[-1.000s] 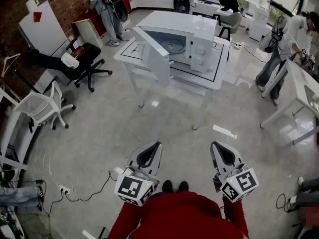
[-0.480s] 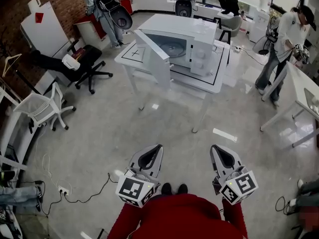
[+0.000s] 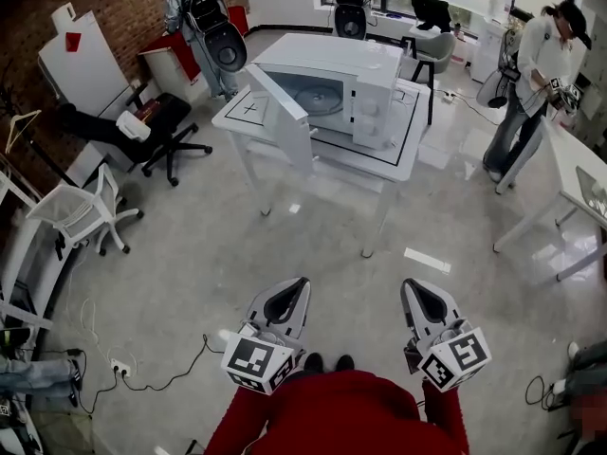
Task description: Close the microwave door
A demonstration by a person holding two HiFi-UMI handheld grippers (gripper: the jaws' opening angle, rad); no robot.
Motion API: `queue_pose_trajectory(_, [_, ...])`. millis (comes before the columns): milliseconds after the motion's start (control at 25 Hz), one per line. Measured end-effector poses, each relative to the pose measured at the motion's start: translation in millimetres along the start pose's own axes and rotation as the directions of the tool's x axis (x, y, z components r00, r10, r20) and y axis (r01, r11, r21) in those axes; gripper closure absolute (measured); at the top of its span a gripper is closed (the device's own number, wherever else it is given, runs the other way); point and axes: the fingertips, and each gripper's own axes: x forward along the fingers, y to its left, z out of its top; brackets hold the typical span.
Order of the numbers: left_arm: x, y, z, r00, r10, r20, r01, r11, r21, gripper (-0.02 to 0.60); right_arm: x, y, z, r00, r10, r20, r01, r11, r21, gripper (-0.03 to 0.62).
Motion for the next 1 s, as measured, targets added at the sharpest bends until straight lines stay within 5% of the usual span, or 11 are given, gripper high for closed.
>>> queue_pose_trajectory(1000, [36.5, -4.9, 12.8, 0.998, 0.059, 0.01, -0.059, 0.997, 0.046, 0.571, -1.9, -35.5, 7.9, 0.998, 0.056, 0.033, -0.056, 0.998, -0.01, 0.579])
